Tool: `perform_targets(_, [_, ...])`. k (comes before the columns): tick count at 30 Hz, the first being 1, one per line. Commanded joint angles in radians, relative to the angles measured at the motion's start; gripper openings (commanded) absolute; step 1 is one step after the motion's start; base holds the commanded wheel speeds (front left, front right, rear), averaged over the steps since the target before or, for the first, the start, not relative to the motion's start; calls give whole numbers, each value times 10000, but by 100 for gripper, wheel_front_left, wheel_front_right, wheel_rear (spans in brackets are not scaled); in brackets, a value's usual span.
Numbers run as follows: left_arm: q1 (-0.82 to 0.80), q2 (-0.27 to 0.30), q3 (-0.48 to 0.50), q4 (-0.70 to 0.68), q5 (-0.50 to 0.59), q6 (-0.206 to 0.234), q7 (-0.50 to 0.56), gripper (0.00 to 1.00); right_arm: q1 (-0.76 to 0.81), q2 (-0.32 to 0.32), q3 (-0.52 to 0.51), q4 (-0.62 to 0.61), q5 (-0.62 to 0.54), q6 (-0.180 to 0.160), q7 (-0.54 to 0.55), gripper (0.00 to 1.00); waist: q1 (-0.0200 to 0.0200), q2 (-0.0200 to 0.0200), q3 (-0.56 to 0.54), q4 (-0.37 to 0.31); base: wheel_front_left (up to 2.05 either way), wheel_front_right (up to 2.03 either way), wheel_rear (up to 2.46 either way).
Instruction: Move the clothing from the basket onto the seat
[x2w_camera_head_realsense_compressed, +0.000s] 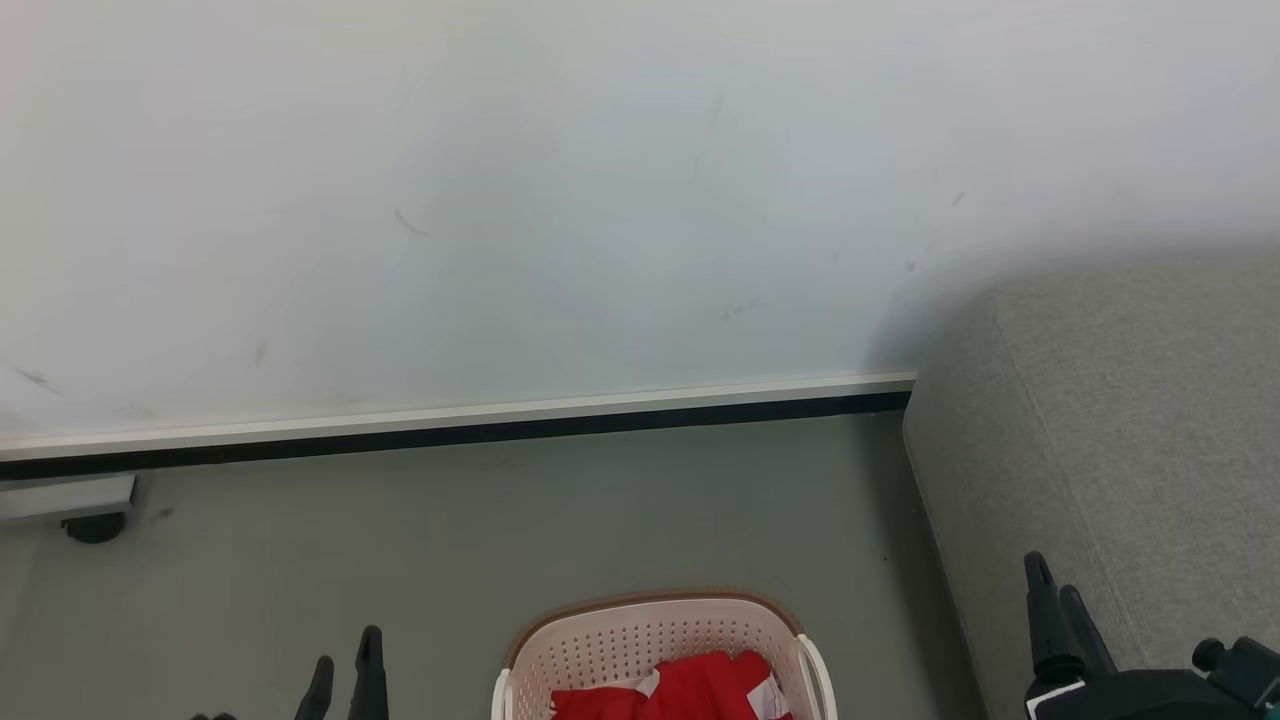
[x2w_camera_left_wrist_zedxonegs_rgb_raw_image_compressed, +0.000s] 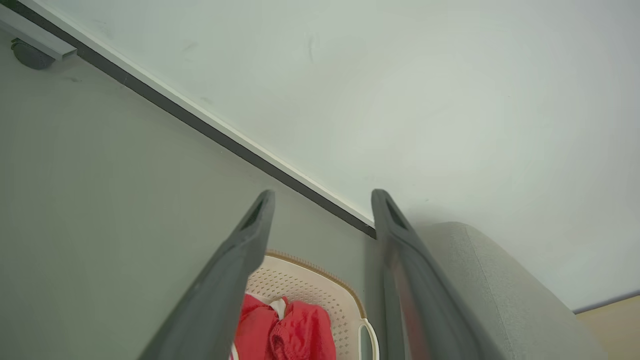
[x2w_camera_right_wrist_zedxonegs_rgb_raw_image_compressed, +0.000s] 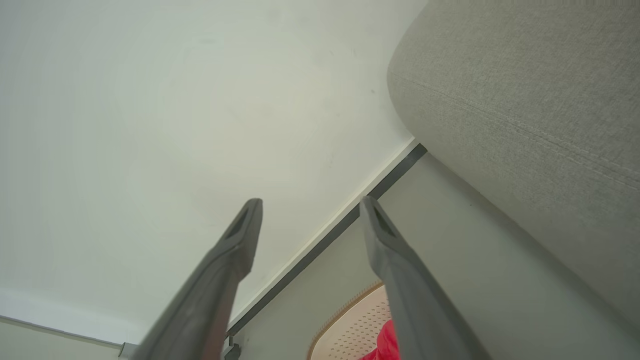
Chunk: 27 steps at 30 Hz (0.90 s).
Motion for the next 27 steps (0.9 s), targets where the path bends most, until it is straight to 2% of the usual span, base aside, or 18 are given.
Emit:
perform_targets(1, [90, 97, -66, -56, 402, -19, -123, 100, 56, 20, -15, -210, -385, 4, 71, 100, 0, 0, -27, -5, 0, 0, 0])
perform_targets(27, [452, 381, -142, -322, 3424, 262, -735, 100, 522, 319, 11, -960, -3386, 5, 670, 100, 0, 0, -147, -97, 0, 0, 0])
